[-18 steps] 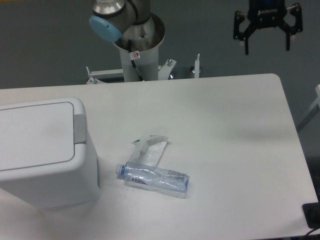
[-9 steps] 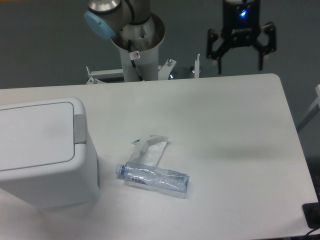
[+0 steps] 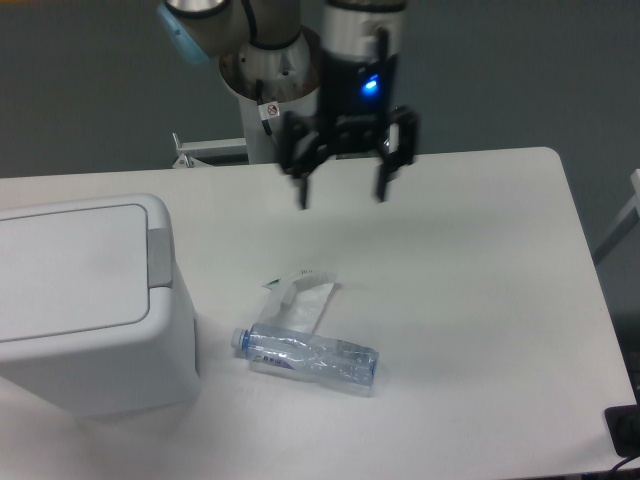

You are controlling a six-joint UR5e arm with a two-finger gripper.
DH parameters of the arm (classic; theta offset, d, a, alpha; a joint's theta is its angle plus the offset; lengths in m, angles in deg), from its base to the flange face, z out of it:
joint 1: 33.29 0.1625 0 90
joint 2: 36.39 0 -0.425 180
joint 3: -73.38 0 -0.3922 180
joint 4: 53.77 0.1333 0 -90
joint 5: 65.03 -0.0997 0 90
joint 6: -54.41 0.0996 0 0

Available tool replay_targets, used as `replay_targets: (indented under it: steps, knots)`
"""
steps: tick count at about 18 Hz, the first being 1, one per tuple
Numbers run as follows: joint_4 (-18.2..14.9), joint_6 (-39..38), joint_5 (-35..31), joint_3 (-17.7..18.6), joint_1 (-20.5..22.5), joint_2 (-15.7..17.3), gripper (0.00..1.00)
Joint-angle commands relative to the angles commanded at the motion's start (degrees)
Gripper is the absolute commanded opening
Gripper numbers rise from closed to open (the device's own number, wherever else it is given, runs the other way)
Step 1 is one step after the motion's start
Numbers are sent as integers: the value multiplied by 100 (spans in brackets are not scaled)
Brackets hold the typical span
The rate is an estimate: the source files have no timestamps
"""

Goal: Open the trash can
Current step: 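Lower the gripper onto the lid edge of the white trash can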

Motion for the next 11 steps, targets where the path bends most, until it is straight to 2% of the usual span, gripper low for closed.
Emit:
replay_targets:
  steps: [3, 6, 11]
  knots:
    - [53, 15, 11, 18, -272, -113, 100]
    - [359, -2, -6, 44, -500, -272, 100]
    - [396, 33, -24, 114, -686, -387, 100]
